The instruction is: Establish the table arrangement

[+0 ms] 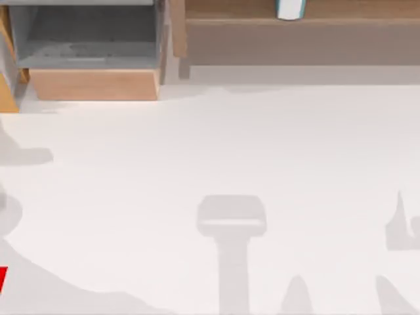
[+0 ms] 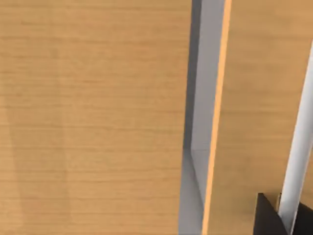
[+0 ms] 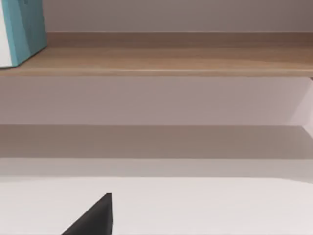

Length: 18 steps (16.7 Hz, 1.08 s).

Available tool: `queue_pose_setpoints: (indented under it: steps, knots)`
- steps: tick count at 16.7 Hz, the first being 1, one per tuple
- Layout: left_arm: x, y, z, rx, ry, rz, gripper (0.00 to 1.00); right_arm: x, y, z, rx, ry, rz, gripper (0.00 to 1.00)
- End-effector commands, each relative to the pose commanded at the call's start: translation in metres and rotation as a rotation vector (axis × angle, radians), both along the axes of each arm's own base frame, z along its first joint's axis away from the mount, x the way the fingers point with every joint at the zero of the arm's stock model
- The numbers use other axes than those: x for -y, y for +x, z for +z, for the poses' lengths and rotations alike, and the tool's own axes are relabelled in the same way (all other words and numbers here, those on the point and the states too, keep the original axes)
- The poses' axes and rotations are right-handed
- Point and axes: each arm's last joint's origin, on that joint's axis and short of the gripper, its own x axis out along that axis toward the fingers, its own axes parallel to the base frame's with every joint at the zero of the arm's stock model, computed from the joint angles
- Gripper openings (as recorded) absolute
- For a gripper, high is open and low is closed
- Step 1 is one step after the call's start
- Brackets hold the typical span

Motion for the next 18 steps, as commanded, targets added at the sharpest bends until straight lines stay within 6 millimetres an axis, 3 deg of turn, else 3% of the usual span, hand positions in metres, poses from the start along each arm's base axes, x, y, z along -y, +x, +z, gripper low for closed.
queue_pose_setpoints:
  steps: [7, 14, 18]
  knots:
    - [0.0, 0.006, -0.004, -0.015, -0.005, 0.005, 0.0, 0.0, 0.0, 0.0, 0.0, 0.0, 0.0, 1.0]
    - [0.0, 0.06, -0.001, -0.005, -0.002, 0.003, 0.0, 0.0, 0.0, 0.0, 0.0, 0.0, 0.0, 1.0]
    - [0.002, 0.065, -0.002, -0.009, -0.004, 0.003, 0.0, 0.0, 0.0, 0.0, 0.0, 0.0, 0.0, 1.0]
